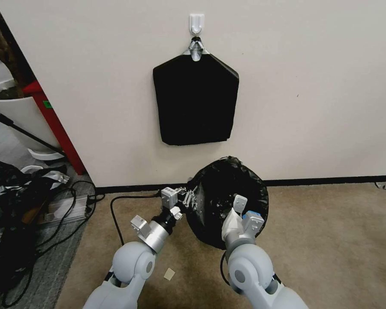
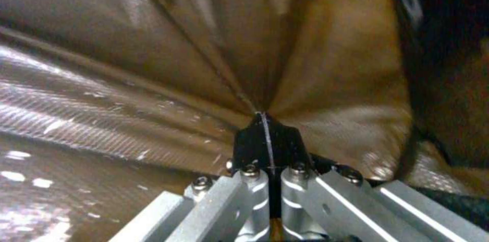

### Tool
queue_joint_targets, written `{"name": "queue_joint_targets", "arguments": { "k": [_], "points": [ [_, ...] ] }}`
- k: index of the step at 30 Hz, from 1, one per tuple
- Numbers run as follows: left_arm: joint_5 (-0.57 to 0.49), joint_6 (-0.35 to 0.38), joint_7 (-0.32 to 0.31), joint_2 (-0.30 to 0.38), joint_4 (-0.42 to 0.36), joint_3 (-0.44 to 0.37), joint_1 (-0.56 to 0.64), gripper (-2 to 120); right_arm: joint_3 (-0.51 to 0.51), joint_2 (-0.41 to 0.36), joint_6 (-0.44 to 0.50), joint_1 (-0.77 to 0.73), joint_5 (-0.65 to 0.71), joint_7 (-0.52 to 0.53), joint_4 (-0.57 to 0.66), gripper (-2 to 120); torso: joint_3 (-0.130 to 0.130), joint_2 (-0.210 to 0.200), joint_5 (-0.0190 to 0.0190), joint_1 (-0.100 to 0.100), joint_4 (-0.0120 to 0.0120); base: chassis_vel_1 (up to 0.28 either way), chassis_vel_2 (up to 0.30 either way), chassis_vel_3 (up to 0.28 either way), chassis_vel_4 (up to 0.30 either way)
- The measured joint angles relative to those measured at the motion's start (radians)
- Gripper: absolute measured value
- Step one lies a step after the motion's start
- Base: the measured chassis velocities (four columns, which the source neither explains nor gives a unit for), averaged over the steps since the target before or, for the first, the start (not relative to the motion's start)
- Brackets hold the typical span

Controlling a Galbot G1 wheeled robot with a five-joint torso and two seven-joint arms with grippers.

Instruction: Place a trash bag onto the trash bin.

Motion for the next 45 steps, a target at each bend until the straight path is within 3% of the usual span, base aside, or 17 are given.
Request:
{"name": "queue_joint_targets", "arguments": {
  "k": [11, 22, 29, 31, 32, 45],
  "points": [
    [0.012, -0.002, 0.002, 0.001, -0.020, 0.008, 0.006, 7, 0.004, -0.021, -0.030, 0.052, -0.036, 0.040, -0.102, 0, 0.000, 0.000, 0.0000, 0.000, 0.0000, 0.000, 0.000, 0.000, 0.000],
    [0.011, 0.000, -0.009, 0.006, -0.023, 0.008, 0.003, 7, 0.016, -0.032, 0.015, 0.041, -0.226, 0.003, -0.095, 0, 0.000, 0.000, 0.0000, 0.000, 0.0000, 0.000, 0.000, 0.000, 0.000],
    [0.013, 0.001, -0.010, 0.006, -0.012, 0.015, -0.001, 7, -0.020, -0.025, 0.023, 0.026, -0.071, -0.072, -0.024, 0, 0.000, 0.000, -0.0001, 0.000, 0.0000, 0.000, 0.000, 0.000, 0.000],
    [0.016, 0.001, -0.009, 0.005, -0.012, 0.018, 0.000, 7, -0.026, -0.021, -0.003, 0.035, -0.035, -0.071, -0.028, 0, 0.000, 0.000, -0.0002, 0.000, 0.0001, 0.000, 0.000, 0.000, 0.000],
    [0.017, 0.002, -0.008, 0.007, -0.018, 0.017, 0.002, 7, -0.029, -0.022, -0.075, 0.055, 0.007, -0.045, -0.062, 0, 0.000, 0.000, -0.0001, 0.000, 0.0001, 0.000, 0.000, 0.000, 0.000],
    [0.020, 0.003, -0.002, 0.005, -0.031, 0.026, 0.007, 7, -0.029, -0.046, -0.169, 0.090, 0.001, 0.009, -0.115, 0, 0.000, 0.000, 0.0000, 0.000, 0.0001, 0.000, 0.000, 0.000, 0.000]
  ]
}}
